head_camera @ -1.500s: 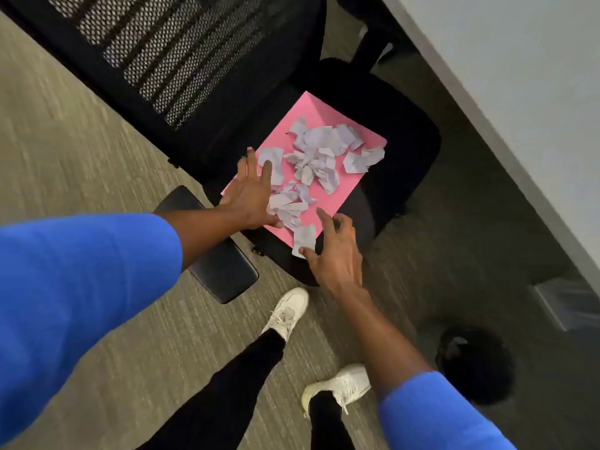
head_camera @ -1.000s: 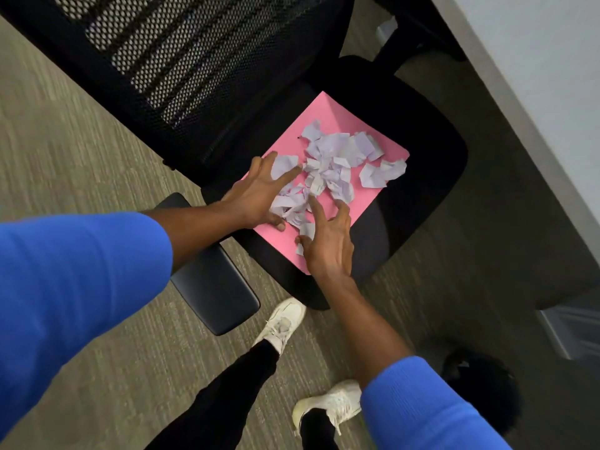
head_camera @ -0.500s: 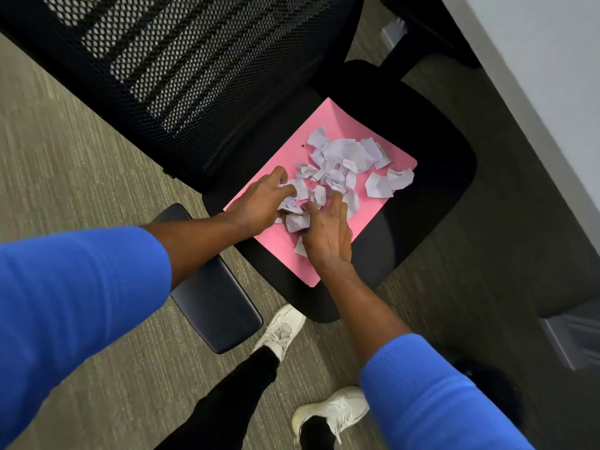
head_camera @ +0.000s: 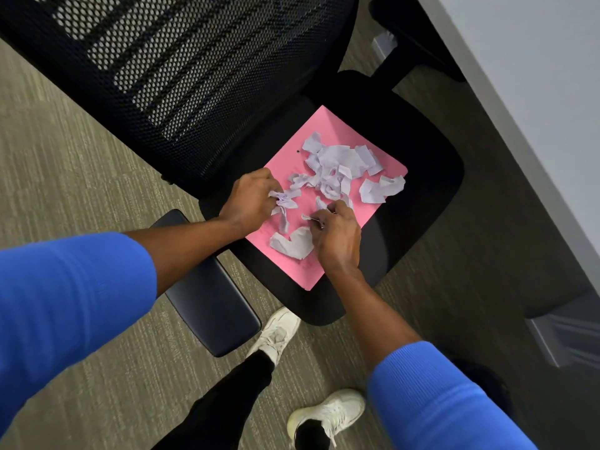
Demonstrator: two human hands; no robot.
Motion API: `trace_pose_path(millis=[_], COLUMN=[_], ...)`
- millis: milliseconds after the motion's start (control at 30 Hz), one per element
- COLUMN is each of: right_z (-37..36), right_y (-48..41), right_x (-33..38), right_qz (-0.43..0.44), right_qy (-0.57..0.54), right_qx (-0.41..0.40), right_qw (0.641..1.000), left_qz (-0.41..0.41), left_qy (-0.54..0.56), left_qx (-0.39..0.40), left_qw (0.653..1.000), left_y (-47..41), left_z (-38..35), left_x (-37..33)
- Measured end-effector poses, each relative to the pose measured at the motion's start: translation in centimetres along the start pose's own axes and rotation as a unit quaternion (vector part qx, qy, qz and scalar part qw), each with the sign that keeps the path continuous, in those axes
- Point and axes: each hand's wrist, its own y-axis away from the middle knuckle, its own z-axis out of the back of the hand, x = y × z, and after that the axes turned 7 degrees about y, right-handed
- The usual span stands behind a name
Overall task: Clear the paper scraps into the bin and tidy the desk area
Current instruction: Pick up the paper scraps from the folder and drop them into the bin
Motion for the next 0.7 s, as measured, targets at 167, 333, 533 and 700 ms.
trace_pose_path(millis=[167,333,533,700], right_z=[2.0,3.9,6.2,7.7], right_y=[0.2,1.1,3.1,5.6], right_x=[-0.3,-1.3,-3.3,-6.5], right_qz=[0.005,-0.015,-0.038,-0.081], right_qy=[0.001,-0.008,-0.030,-0.065], right_qx=[-0.049,-0.101,-0.165,-0.208], right_qw=[0.999,0.995,0.985,0.972], left_qz=[-0.009,0.002,0.025,0.033], left_qy=[0.017,0.058,0.089,0.107], left_qx=[-0.022,-0.068,-0.146,-0.180], left_qw=[1.000,0.996,0.985,0.977], left_y=[0.7,1.4,2.2,2.5], left_z=[0.2,-0.1,-0.6,-1.3], left_x=[-0.8,-2.1,-4.8,-8.0])
